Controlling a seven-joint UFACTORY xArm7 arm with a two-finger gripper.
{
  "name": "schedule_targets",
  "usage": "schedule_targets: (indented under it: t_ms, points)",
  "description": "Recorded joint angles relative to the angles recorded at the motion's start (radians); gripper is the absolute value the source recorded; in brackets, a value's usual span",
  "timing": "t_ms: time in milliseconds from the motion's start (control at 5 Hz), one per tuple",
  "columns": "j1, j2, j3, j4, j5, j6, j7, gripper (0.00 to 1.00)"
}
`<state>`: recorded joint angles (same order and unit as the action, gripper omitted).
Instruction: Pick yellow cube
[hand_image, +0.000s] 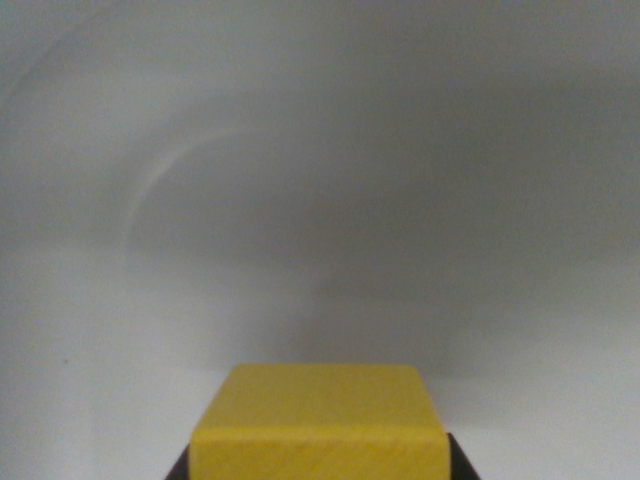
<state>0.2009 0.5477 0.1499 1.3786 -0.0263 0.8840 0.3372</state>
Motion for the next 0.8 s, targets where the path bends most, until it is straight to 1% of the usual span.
schedule_targets:
  t_ms: [200,400,600,800]
  points:
    - [0.0000,0.000,0.000,0.000,0.0000,0.000,0.000,1.00]
    - [-0.0001,-0.010,0.001,0.024,0.0014,0.033,0.000,1.00]
    - [-0.0001,-0.010,0.001,0.024,0.0014,0.033,0.000,1.00]
    - [-0.0003,-0.021,0.002,0.050,0.0030,0.071,0.001,1.00]
